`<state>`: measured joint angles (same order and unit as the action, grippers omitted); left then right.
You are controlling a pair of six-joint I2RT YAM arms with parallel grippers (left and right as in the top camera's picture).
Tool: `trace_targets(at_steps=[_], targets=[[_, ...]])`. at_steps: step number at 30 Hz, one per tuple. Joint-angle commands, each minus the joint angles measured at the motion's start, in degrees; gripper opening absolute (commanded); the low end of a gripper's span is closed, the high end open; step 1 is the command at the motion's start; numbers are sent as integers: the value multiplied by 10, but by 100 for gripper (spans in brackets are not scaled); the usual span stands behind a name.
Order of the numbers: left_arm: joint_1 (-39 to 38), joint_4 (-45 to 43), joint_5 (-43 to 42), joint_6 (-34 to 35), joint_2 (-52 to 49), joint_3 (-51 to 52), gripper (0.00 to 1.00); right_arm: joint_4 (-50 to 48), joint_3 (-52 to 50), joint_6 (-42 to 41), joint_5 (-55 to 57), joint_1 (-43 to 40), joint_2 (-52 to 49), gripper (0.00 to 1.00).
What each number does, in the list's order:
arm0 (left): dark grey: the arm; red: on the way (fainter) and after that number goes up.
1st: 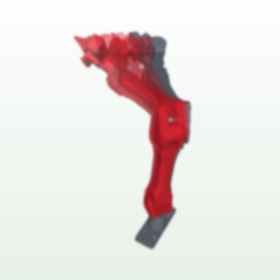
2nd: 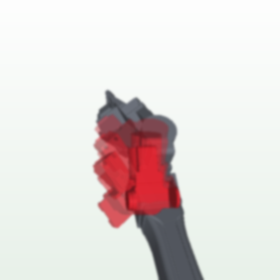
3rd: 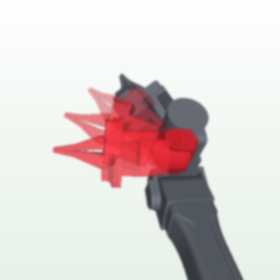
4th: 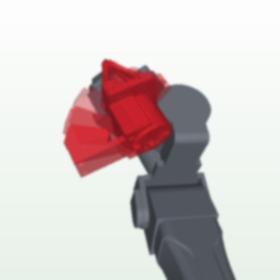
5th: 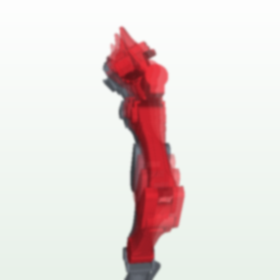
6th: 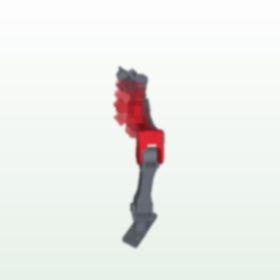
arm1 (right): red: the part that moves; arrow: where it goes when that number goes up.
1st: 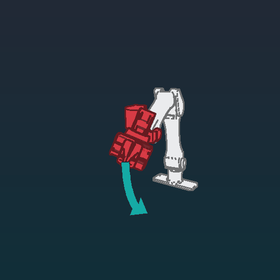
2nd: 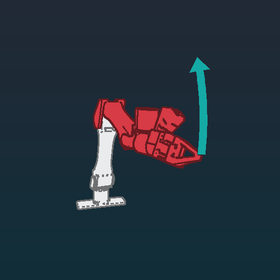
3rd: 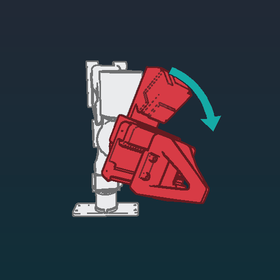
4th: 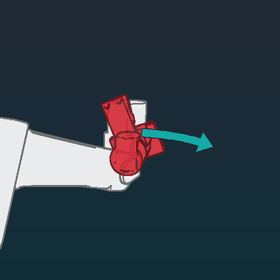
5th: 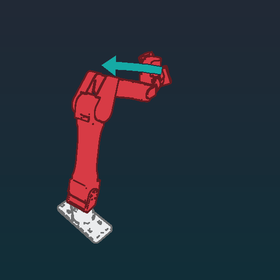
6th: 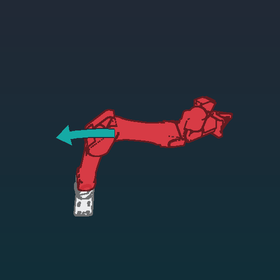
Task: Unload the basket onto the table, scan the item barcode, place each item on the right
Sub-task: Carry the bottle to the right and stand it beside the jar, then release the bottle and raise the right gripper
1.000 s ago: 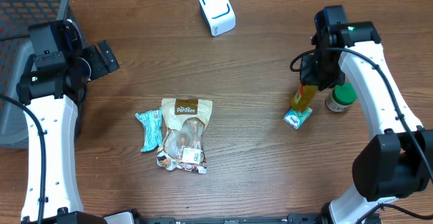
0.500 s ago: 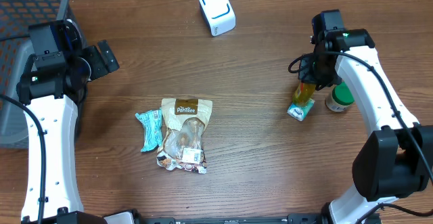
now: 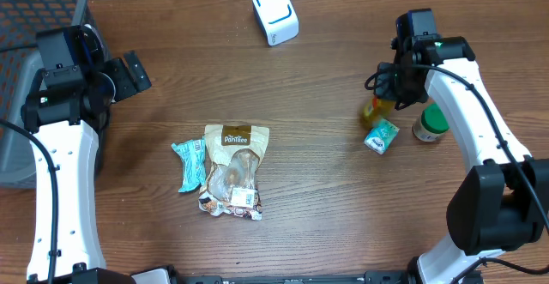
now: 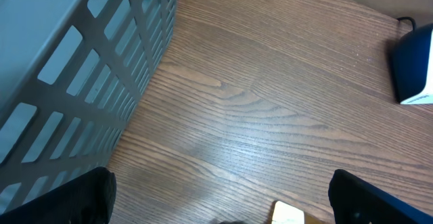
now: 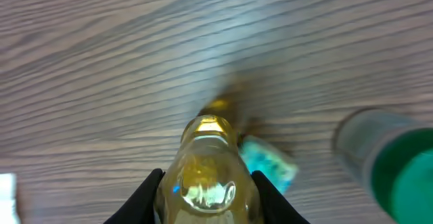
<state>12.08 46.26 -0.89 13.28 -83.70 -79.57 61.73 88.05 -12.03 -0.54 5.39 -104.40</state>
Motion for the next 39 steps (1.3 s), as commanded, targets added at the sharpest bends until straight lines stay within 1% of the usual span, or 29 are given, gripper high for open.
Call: trace_targets(at_steps=[1,4,9,15,17,18,26,33,34,35,36,38,39], targets=[[-1,0,0,-11,3,-13,99,-13,1,-4,-45,0,7,7],[-1,0,0,-11,3,-13,99,-29,-3,-4,-45,0,7,4],[-1,0,0,-11,3,-13,99,-59,-36,-4,-40,0,7,5],[-1,0,0,-11,3,-13,100,-116,-80,-4,46,0,7,6],[-1,0,0,-11,3,-13,100,-118,-81,-4,65,0,7,7],[-1,0,0,-11,3,-13,100,-118,-81,-4,71,0,7,9],[-1,0,0,-11,3,-13,100,-90,-81,-4,136,0,7,9],[-1,0,0,-11,3,-13,99,-115,-81,-4,138,0,7,10],[-1,0,0,-11,3,-13,100,-115,-81,-4,138,0,7,13],[-1,0,0,-11,3,-13,100,-113,-81,-4,137,0,7,18],[-1,0,0,-11,3,-13,99,-111,-81,-4,133,0,7,31],[-1,0,0,-11,3,-13,99,-111,-81,-4,128,0,7,33],[-1,0,0,-11,3,-13,99,-111,-81,-4,125,0,7,37]])
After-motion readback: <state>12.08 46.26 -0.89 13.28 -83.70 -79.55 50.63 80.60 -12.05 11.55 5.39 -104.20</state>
